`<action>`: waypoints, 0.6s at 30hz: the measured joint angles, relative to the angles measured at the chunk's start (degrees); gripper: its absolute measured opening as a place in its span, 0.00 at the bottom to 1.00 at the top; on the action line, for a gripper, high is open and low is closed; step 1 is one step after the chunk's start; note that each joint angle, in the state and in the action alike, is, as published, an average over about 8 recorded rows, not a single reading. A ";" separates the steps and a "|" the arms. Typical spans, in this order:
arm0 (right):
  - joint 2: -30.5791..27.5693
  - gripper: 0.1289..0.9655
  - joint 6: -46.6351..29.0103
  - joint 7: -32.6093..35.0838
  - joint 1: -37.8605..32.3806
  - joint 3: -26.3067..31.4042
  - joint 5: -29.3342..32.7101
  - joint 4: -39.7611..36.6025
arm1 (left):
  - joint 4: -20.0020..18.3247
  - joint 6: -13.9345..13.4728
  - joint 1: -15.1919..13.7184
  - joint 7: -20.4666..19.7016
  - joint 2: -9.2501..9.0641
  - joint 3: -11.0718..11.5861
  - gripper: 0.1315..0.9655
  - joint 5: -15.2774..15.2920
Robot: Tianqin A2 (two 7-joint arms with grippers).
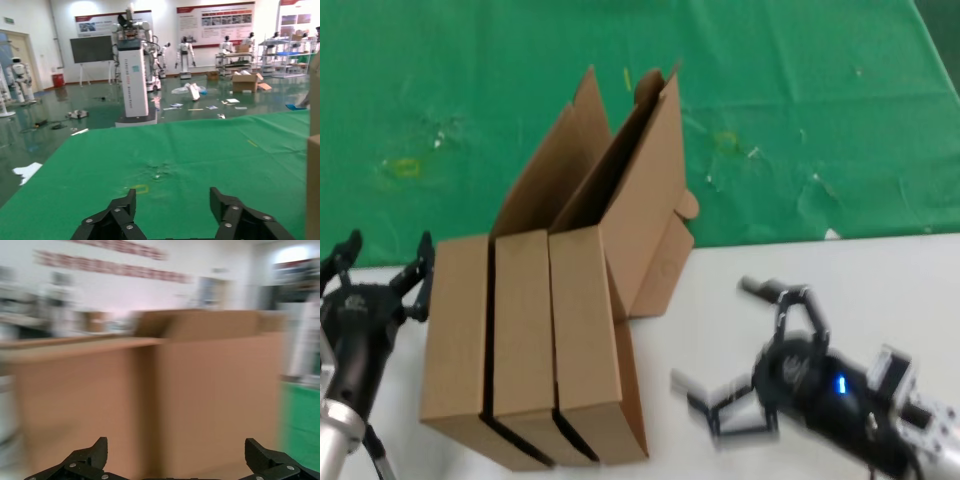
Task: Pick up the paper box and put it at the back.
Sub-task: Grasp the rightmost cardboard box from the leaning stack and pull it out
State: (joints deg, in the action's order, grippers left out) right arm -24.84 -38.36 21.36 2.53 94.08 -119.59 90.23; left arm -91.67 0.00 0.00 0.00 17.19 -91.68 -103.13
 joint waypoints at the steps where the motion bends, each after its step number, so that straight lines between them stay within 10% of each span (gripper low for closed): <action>1: -2.47 1.00 -2.69 0.55 -0.20 1.61 -1.82 -0.36 | 0.00 0.00 0.00 0.00 0.00 0.00 0.55 0.00; 8: -13.51 1.00 -19.99 2.47 -5.83 10.80 -6.67 -5.83 | 0.00 0.00 0.00 0.00 0.00 0.00 0.45 0.00; 18: -8.26 1.00 -27.15 3.02 -17.79 17.48 2.24 -17.19 | 0.00 0.00 0.00 0.00 0.00 0.00 0.20 0.00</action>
State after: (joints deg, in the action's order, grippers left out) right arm -33.10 -65.51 24.38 -15.26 111.56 -117.35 73.04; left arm -91.67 0.00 0.00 0.00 17.19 -91.68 -103.13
